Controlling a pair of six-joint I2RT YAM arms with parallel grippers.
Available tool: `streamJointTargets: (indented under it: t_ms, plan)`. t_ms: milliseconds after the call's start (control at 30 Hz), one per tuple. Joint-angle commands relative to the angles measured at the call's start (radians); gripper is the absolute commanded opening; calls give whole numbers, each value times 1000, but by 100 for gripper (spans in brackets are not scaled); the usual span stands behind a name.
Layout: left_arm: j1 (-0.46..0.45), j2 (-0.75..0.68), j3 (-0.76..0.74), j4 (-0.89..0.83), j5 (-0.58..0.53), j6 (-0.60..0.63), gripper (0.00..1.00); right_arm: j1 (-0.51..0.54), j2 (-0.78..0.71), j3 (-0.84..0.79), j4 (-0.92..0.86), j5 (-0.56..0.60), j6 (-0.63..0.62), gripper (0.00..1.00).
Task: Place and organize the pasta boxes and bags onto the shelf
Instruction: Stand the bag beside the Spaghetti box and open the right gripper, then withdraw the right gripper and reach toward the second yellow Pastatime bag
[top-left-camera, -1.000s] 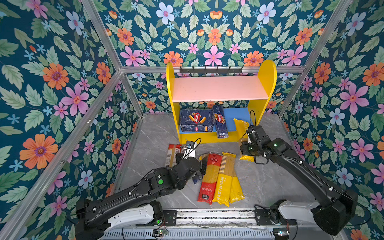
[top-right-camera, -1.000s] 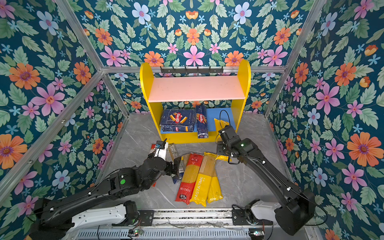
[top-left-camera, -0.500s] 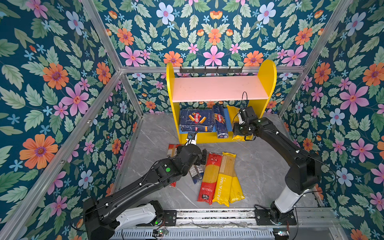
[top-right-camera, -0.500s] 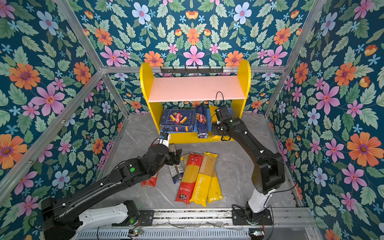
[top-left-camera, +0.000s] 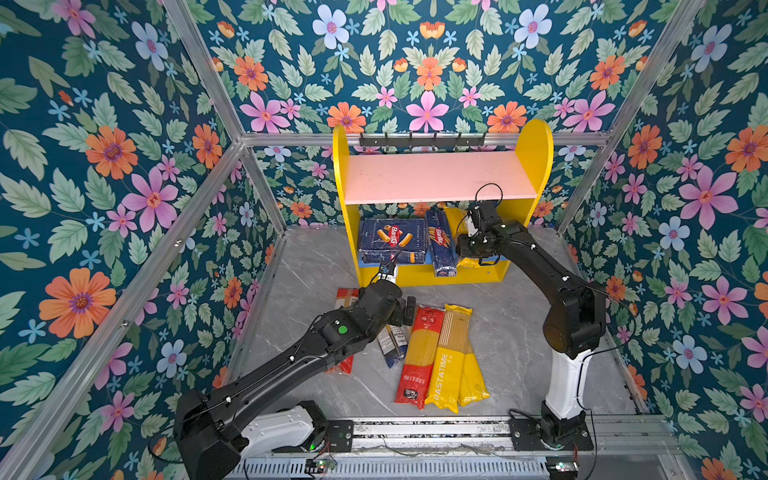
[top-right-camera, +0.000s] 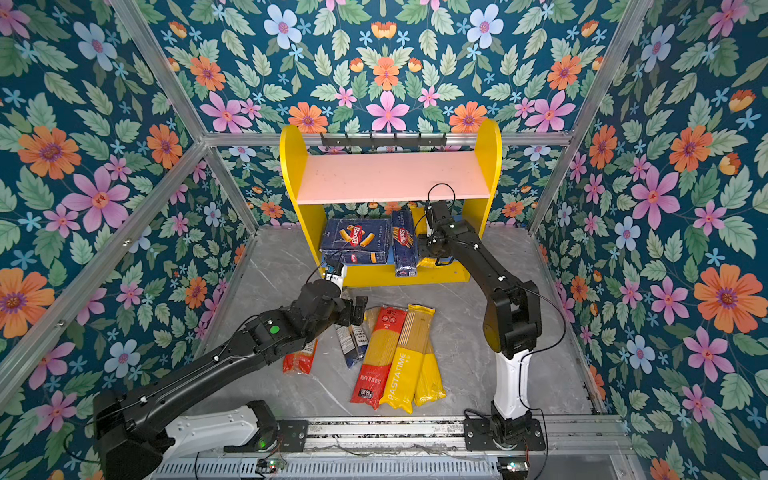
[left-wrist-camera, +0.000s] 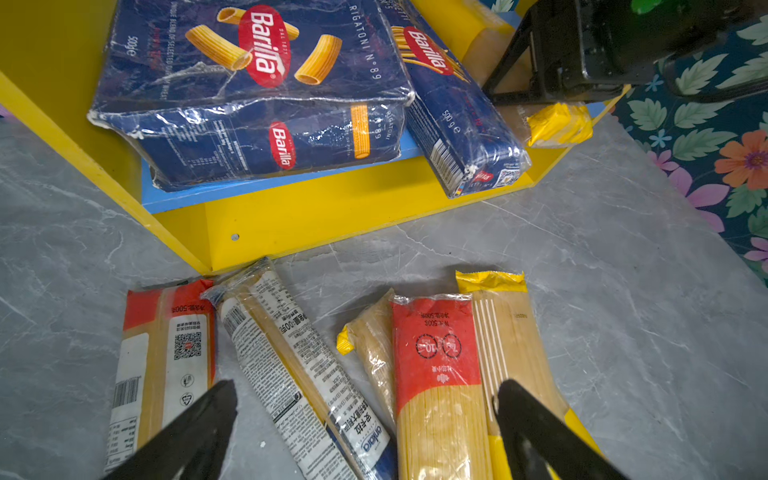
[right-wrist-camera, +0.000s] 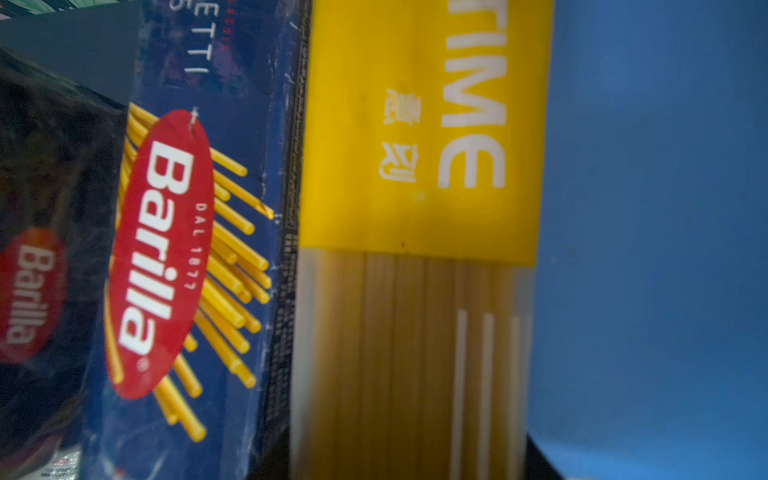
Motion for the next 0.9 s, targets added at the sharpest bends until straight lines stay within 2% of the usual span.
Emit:
streamJointTargets:
  t_ms: [0, 100, 333, 467, 600, 667, 733, 867]
  plan:
    - [7, 7, 6, 15, 16, 13, 100, 2, -27, -15, 39, 7, -19, 74]
    - [7, 0, 4, 10, 17, 1, 100, 2, -60, -43, 40, 17, -15, 82]
    - [7, -57, -12, -11, 33, -40, 100, 2, -185, -168, 25, 42, 18, 84]
    - [7, -91, -24, -46, 26, -71, 100, 6, -315, -305, 18, 55, 60, 85]
    - [6, -147, -72, -58, 28, -104, 100, 26, -514, -476, 13, 72, 129, 88]
    - [6, -178, -101, -61, 33, -120, 100, 75, -598, -542, -7, 108, 159, 90]
    - [5, -218, -137, -61, 36, -140, 100, 171, -669, -595, -48, 187, 205, 93]
    - [4, -280, -184, -68, 43, -160, 100, 375, -760, -698, -94, 275, 349, 97]
